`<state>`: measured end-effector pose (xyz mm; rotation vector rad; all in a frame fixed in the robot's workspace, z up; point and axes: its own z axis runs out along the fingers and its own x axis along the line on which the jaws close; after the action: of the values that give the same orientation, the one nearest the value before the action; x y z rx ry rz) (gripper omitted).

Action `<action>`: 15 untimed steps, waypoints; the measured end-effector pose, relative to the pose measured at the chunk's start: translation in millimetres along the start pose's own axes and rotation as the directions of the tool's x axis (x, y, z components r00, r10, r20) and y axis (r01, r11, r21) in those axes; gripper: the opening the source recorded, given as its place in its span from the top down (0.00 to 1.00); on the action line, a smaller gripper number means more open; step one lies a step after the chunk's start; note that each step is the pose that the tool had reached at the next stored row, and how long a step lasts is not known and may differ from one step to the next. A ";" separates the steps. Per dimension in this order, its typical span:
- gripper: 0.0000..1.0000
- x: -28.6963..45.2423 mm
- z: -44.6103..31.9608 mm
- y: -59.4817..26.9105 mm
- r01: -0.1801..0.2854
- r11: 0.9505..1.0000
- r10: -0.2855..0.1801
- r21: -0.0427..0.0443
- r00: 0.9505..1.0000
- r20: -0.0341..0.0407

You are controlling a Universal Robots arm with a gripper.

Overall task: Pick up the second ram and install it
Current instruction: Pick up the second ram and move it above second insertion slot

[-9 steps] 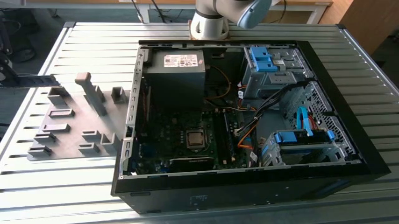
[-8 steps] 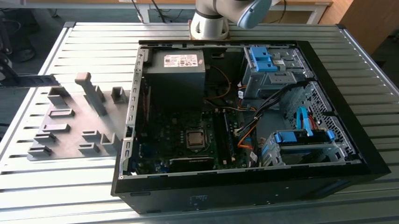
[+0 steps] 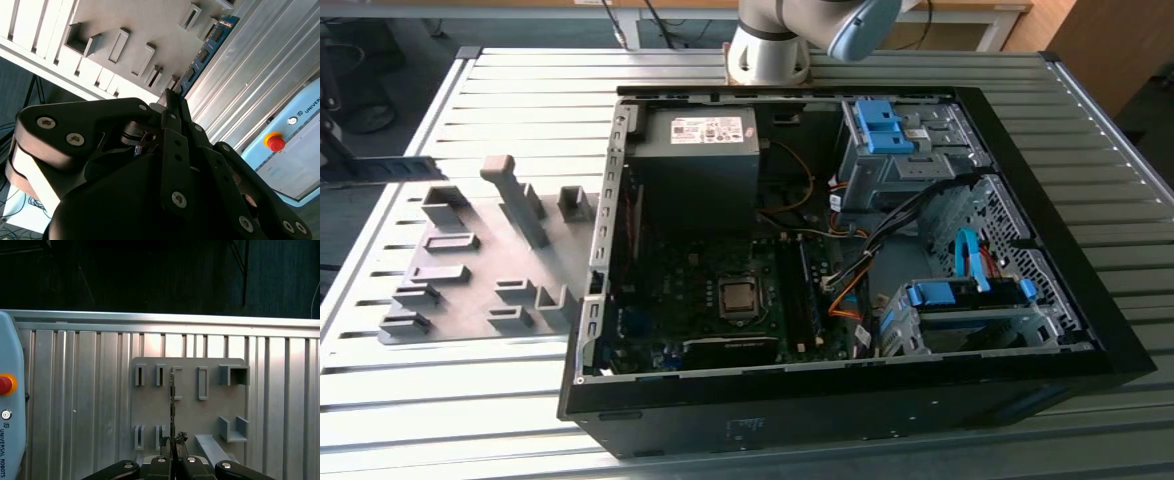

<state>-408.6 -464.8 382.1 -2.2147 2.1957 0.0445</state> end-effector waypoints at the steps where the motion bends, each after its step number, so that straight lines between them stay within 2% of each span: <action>1: 0.86 0.0 -0.6 0.0 0.000 1.000 0.000 0.000 1.000 0.000; 15: 0.86 -0.3 -9.5 0.1 0.000 1.000 0.000 0.002 1.000 0.000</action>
<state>-408.7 -464.8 391.7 -2.2137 2.1947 0.0422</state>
